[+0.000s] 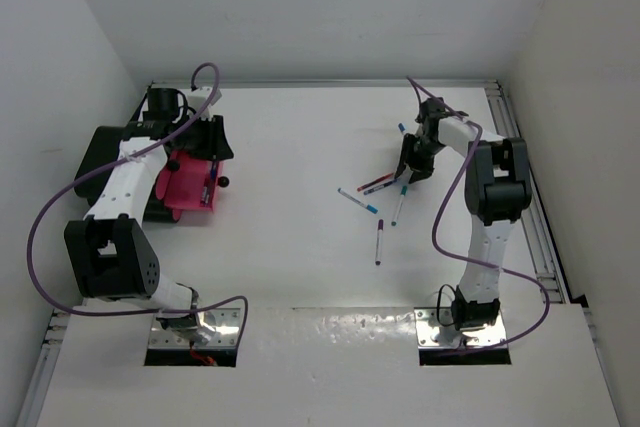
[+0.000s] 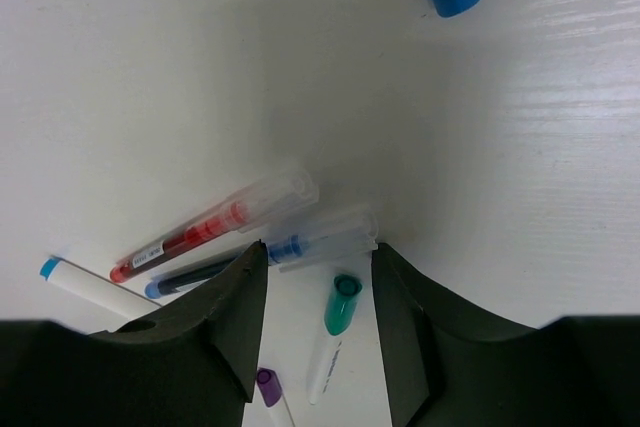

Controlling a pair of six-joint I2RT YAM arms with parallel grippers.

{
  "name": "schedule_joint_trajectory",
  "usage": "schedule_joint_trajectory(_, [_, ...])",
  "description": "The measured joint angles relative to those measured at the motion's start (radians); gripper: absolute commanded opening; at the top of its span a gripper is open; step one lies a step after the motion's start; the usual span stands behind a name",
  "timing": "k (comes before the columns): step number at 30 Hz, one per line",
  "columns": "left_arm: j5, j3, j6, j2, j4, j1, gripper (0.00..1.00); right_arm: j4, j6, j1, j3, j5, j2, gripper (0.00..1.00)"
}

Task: Sort the stationery into containers
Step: Pick up the pen from the center of the board.

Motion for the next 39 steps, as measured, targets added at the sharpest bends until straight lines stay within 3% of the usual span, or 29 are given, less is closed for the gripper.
schedule_joint_trajectory(8, [-0.001,0.0,0.0,0.013,0.0,0.0,0.46,0.0,-0.001,0.004,0.025,-0.01,0.018,0.45])
schedule_joint_trajectory(23, [-0.005,0.0,0.005,0.018,-0.001,0.016,0.46,-0.014,-0.084,0.037,0.033,0.071,0.024,0.31])
schedule_joint_trajectory(31, [-0.005,0.0,0.016,0.023,-0.002,0.023,0.46,-0.022,-0.145,0.059,0.039,0.118,0.024,0.29])
schedule_joint_trajectory(39, [-0.005,-0.013,0.032,0.023,-0.008,0.04,0.46,-0.05,-0.149,0.072,0.08,0.101,0.05,0.14])
